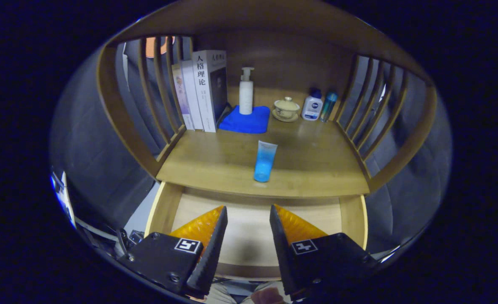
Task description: Pull open the drawer, take out the items inside it, and place them on the countertop above the cabinet.
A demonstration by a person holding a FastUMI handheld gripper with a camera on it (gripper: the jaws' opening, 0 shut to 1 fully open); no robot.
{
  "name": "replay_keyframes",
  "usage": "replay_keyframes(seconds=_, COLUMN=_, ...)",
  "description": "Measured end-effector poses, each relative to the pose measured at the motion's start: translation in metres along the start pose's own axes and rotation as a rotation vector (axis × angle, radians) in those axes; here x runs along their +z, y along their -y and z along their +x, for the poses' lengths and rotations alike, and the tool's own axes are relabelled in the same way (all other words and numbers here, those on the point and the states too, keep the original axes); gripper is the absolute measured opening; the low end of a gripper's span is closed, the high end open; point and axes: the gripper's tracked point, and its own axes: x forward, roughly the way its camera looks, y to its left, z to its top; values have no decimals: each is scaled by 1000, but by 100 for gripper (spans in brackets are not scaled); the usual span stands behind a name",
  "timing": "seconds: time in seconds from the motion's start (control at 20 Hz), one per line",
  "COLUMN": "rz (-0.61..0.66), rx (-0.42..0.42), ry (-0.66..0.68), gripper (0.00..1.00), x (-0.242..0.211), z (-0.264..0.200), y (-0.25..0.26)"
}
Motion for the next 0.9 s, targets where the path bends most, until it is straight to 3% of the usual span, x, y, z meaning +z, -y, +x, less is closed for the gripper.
replay_keyframes(seconds=0.6, rz=37, rx=101, ry=340, gripper=64, x=-86, z=-53, y=-1)
replay_keyframes(seconds=0.75, rz=60, rx=93, ry=396, gripper=100, x=-118, z=-45, y=5)
replay_keyframes(seconds=0.9, rz=40, rx=62, ry=482, gripper=100, x=-136, z=-39, y=12)
